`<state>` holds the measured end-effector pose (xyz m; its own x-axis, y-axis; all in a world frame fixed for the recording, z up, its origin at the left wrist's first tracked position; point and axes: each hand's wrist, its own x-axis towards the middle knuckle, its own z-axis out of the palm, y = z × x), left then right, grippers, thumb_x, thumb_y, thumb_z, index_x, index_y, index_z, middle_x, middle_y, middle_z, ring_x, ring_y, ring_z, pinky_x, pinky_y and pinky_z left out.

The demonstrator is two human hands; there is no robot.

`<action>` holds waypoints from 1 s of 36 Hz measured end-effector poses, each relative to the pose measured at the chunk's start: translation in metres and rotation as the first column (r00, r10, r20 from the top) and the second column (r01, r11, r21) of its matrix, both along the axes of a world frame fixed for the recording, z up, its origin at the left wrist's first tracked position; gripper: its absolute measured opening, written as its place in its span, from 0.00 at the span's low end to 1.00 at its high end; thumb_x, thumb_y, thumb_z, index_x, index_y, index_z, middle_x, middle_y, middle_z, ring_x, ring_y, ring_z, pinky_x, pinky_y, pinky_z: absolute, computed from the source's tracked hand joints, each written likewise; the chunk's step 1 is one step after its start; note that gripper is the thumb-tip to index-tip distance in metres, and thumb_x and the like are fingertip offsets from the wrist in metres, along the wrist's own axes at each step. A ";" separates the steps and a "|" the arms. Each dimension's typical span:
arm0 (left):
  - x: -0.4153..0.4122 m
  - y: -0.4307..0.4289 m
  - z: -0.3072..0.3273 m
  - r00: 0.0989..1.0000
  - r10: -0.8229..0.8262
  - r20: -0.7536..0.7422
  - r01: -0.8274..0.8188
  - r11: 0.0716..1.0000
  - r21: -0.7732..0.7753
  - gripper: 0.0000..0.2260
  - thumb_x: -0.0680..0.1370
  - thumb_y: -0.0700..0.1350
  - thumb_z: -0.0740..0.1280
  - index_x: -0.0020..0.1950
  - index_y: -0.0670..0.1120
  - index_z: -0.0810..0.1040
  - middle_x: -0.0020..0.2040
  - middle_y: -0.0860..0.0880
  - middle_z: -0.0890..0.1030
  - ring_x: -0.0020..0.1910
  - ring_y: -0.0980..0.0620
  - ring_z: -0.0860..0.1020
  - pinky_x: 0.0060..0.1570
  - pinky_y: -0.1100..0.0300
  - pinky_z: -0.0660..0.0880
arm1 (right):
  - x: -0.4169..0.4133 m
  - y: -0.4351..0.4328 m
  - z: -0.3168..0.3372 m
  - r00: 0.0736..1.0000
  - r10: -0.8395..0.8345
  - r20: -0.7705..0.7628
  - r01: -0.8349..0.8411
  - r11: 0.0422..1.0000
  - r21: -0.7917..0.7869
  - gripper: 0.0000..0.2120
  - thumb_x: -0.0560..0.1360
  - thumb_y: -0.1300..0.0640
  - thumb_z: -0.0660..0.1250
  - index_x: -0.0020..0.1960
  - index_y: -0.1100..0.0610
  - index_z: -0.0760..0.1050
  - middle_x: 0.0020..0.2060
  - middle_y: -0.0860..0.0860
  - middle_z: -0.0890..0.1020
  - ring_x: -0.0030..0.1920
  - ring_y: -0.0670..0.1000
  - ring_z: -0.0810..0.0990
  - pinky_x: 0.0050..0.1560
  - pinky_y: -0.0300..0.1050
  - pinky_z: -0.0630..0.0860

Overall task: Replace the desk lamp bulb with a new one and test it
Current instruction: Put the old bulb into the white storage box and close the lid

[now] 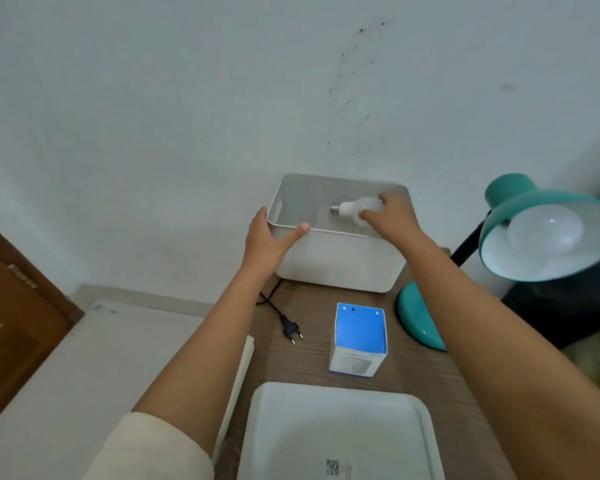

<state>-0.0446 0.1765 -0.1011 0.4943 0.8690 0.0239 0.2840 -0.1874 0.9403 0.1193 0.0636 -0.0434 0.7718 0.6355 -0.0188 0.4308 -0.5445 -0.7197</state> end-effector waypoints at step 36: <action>-0.181 -0.220 -0.110 0.945 0.012 -0.326 -0.001 0.999 0.033 0.26 0.78 0.42 0.63 0.74 0.39 0.60 0.76 0.44 0.60 0.75 0.48 0.58 0.72 0.61 0.51 | -0.178 -0.261 -0.157 0.967 -0.215 -0.136 0.230 0.968 0.102 0.24 0.75 0.62 0.65 0.70 0.63 0.66 0.69 0.58 0.71 0.69 0.57 0.69 0.70 0.48 0.62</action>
